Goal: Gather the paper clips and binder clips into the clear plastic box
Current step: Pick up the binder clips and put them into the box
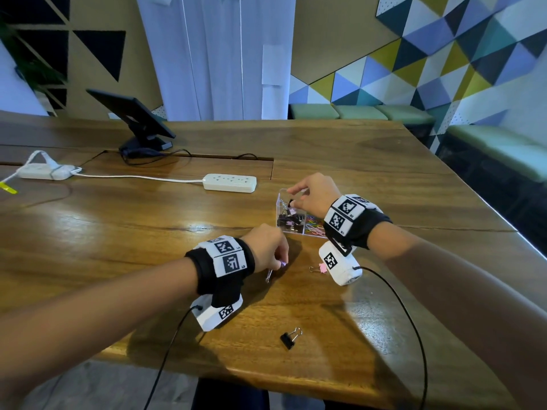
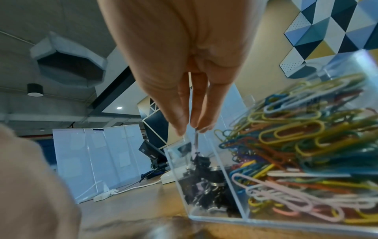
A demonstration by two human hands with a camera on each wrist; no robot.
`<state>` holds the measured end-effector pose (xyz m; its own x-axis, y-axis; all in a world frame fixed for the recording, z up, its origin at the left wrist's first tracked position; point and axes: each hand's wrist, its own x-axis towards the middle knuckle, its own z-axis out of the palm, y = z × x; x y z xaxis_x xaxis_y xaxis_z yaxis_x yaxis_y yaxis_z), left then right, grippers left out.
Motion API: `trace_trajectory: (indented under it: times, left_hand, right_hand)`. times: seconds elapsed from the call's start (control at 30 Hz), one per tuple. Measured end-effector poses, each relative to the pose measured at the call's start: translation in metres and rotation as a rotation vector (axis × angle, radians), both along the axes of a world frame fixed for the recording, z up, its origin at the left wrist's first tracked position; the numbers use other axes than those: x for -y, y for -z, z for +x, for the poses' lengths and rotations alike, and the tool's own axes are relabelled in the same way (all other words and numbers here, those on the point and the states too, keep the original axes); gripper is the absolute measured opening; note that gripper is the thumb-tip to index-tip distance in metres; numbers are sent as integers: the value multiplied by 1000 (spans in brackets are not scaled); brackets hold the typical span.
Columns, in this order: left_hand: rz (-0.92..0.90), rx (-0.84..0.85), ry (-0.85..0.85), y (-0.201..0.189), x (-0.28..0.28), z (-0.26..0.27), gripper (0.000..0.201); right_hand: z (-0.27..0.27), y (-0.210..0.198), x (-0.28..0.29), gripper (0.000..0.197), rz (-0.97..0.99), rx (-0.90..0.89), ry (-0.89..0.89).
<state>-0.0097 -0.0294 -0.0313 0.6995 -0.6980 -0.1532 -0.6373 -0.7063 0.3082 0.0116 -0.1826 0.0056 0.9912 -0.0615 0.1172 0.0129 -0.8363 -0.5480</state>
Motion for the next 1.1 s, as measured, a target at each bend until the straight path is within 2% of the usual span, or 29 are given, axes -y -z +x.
trace_trajectory:
  times: [0.1, 0.27, 0.37, 0.47, 0.53, 0.57, 0.6, 0.67, 0.7, 0.9, 1.1]
  left_hand:
    - [-66, 41, -27, -5, 0, 8, 12]
    - [-227, 125, -114, -28, 5, 24, 13]
    - [-337, 159, -169, -42, 10, 37, 15]
    - [-455, 187, -221, -48, 16, 48, 16]
    - [-515, 194, -244, -47, 22, 54, 16]
    - [-536, 190, -246, -45, 26, 56, 17]
    - [-552, 184, -241, -43, 29, 57, 17]
    - [-577, 184, -223, -38, 34, 59, 17]
    - [-584, 187, -215, -35, 37, 60, 17]
    - [-505, 247, -139, -21, 42, 65, 17]
    - [-484, 275, -107, -18, 42, 71, 34]
  right_hand:
    - [-4, -1, 5, 30, 3, 29, -42]
    - [-11, -1, 20, 19, 48, 98, -44]
    - [-26, 3, 25, 12, 35, 102, -119]
    - [-44, 15, 28, 14, -34, 11, -234]
    - [-52, 24, 30, 10, -167, -96, -323]
    - [-55, 29, 31, 13, -258, -164, -354]
    - [-56, 35, 33, 25, -342, -245, -365]
    - [-57, 43, 34, 47, -452, -384, -349]
    - [-57, 44, 34, 51, -461, -413, -342]
    - [-58, 44, 31, 25, -335, -397, -349]
    - [-59, 42, 28, 22, -330, -378, -356]
